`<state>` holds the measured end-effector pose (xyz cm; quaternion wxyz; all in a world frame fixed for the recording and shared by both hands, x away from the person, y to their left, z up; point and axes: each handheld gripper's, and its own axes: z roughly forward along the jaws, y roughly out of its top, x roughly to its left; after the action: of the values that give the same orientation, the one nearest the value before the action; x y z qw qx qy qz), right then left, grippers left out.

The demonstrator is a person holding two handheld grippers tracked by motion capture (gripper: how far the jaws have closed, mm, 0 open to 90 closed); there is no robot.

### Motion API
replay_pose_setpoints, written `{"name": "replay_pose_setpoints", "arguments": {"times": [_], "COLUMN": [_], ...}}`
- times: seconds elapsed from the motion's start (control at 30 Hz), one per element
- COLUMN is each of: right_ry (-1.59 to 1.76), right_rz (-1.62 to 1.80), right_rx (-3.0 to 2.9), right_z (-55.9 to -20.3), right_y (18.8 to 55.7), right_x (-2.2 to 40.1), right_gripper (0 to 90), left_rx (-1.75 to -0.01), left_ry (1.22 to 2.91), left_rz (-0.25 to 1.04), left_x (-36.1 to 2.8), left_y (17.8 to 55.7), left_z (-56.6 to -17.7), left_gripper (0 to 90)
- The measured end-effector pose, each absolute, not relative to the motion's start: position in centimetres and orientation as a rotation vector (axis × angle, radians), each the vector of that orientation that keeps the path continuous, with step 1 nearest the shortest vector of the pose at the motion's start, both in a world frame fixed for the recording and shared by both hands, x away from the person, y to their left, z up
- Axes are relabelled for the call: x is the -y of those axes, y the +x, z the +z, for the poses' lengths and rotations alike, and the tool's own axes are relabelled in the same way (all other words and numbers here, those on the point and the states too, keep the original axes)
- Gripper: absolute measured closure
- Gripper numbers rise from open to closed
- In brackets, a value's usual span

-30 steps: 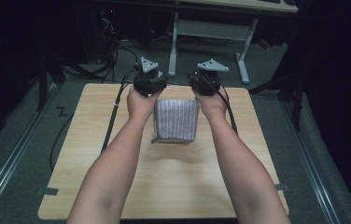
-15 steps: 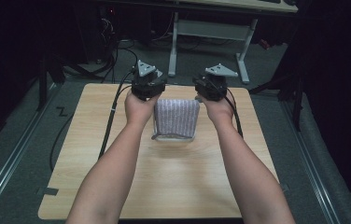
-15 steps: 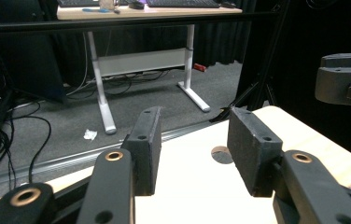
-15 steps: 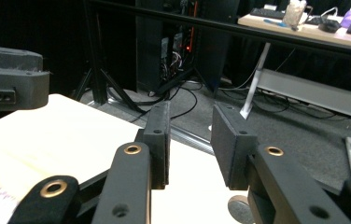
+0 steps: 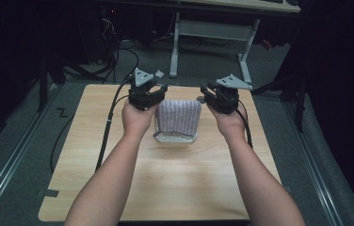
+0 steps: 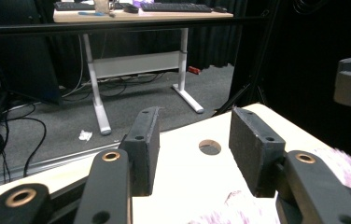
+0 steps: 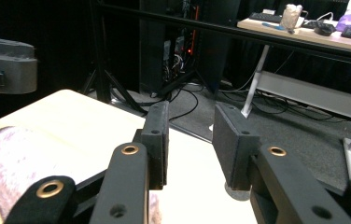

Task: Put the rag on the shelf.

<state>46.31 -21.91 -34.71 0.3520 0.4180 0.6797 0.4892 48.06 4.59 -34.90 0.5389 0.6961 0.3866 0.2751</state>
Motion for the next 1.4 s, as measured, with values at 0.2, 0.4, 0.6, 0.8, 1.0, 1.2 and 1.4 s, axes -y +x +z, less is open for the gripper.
{"name": "replay_pose_setpoints", "arguments": {"times": [0.2, 0.4, 0.6, 0.8, 1.0, 1.2, 1.4], "right_ry": [1.069, 1.04, 1.068, 1.083, 1.081, 1.114, 1.151], "right_rz": [1.262, 1.244, 1.195, 1.156, 1.124, 1.157, 1.16], "right_rx": [-1.766, -1.781, -1.799, -1.84, -1.881, -1.916, -1.933], "right_z": [-35.3, -36.0, -37.3, -39.0, -41.4, -44.8, -48.1], "right_y": [44.7, 43.6, 43.6, 43.1, 41.6, 38.7, 35.2], "right_x": [22.7, 22.8, 23.5, 24.4, 25.1, 26.3, 27.6], "right_gripper": [64.6, 61.8, 58.9, 57.1, 55.2, 54.6, 53.5], "left_rx": [-0.893, -0.903, -0.933, -0.954, -0.968, -0.946, -0.969], "left_ry": [1.669, 1.672, 1.681, 1.688, 1.742, 1.822, 1.899], "left_rz": [0.637, 0.635, 0.583, 0.571, 0.544, 0.471, 0.389], "left_x": [-5.7, -6.9, -8.3, -9.7, -10.6, -11.4, -12.9], "left_y": [46.5, 45.7, 45.5, 44.9, 43.5, 40.2, 36.6], "left_z": [-35.3, -36.3, -38.0, -40.0, -43.0, -47.1, -51.0], "left_gripper": [51.0, 49.2, 45.5, 42.3, 40.4, 38.8, 37.4]}}
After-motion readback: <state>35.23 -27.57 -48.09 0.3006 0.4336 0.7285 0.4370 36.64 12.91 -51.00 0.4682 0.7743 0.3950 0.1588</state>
